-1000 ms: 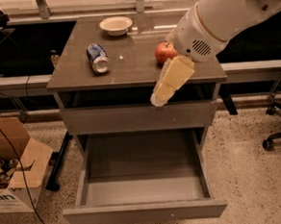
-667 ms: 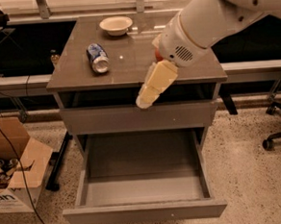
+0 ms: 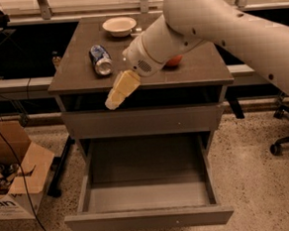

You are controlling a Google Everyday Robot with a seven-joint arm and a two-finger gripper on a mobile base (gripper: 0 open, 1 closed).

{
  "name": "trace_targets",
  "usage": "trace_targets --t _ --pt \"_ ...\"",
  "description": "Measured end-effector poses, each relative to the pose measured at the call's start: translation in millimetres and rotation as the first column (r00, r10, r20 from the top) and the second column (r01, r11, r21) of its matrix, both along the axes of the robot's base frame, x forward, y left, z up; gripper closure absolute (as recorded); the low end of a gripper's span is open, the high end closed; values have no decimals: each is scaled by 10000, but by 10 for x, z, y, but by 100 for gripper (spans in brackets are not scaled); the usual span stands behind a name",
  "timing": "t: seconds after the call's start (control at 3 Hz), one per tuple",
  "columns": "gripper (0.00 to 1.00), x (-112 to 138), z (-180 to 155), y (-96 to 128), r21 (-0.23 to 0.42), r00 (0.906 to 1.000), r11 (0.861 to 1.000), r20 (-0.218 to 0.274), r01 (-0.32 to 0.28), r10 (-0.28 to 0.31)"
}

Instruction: Place pepsi can into middle drawer

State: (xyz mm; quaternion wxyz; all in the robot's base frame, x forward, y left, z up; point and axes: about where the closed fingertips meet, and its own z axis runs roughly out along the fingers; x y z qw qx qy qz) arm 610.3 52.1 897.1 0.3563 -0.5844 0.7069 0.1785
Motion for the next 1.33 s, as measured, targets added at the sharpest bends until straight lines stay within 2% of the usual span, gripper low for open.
trace_targets --t 0.33,0.67,1.0,1.33 --pt "0 30 -29 29 41 10000 10000 -20 -28 28" --pt "0 43 -57 45 236 9997 9995 -39 224 -223" --pt "0 201 -99 158 612 9975 9962 286 627 -646" --pt "0 518 -153 229 1133 9922 9885 623 1002 -1077"
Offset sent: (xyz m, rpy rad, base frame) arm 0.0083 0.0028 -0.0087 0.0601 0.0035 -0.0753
